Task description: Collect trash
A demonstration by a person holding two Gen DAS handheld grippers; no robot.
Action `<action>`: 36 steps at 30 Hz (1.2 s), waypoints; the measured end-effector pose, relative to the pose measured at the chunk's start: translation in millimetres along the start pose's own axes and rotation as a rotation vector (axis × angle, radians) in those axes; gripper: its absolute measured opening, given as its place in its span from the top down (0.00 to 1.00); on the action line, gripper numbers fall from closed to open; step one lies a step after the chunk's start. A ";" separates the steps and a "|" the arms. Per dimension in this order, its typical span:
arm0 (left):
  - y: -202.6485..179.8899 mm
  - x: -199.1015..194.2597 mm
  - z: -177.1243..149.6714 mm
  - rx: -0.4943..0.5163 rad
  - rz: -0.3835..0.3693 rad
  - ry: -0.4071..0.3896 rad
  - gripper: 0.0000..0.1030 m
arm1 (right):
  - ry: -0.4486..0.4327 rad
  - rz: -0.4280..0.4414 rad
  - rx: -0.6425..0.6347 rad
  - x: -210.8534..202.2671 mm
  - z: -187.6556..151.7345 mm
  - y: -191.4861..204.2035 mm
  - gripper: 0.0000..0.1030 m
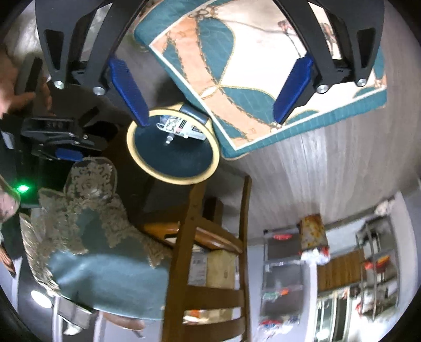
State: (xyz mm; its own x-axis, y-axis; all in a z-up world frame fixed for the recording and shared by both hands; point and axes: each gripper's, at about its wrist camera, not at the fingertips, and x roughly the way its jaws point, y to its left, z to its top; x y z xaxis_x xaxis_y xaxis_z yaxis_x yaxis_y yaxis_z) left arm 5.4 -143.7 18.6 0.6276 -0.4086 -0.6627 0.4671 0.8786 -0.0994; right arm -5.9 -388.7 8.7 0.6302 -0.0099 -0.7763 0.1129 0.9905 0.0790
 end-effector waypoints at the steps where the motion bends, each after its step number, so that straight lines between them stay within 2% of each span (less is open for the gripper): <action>1: -6.2 -3.8 -1.7 0.017 0.012 -0.006 0.06 | -0.025 -0.013 0.004 -10.5 -5.9 1.2 0.06; 6: -27.9 -17.1 -10.7 0.025 0.001 -0.003 0.05 | -0.136 -0.088 0.021 -45.6 -18.4 2.0 0.06; 9: -38.2 -21.9 -10.8 0.054 0.050 -0.018 0.05 | -0.197 -0.165 0.051 -59.8 -23.2 -0.9 0.06; 13: -50.7 -22.5 -10.3 0.100 0.103 -0.027 0.05 | -0.204 -0.222 0.045 -62.5 -26.0 2.3 0.06; 21: -46.5 -14.2 -11.5 0.095 0.164 -0.014 0.05 | -0.136 -0.129 0.008 -50.3 -27.7 18.7 0.06; 26: -32.3 -9.4 -7.1 0.024 0.161 0.000 0.05 | -0.120 -0.125 0.004 -45.0 -26.4 22.4 0.06; 36: -27.2 -7.6 -4.6 -0.007 0.167 0.001 0.05 | -0.118 -0.128 0.005 -44.0 -26.0 23.0 0.06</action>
State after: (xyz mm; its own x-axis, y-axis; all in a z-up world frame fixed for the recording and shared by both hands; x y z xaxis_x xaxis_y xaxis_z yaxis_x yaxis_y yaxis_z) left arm -14.9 -163.3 22.9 0.6956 -0.2569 -0.6710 0.3525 0.9358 0.0071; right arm -51.0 -361.9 28.5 0.6967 -0.1520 -0.7011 0.2013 0.9795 -0.0123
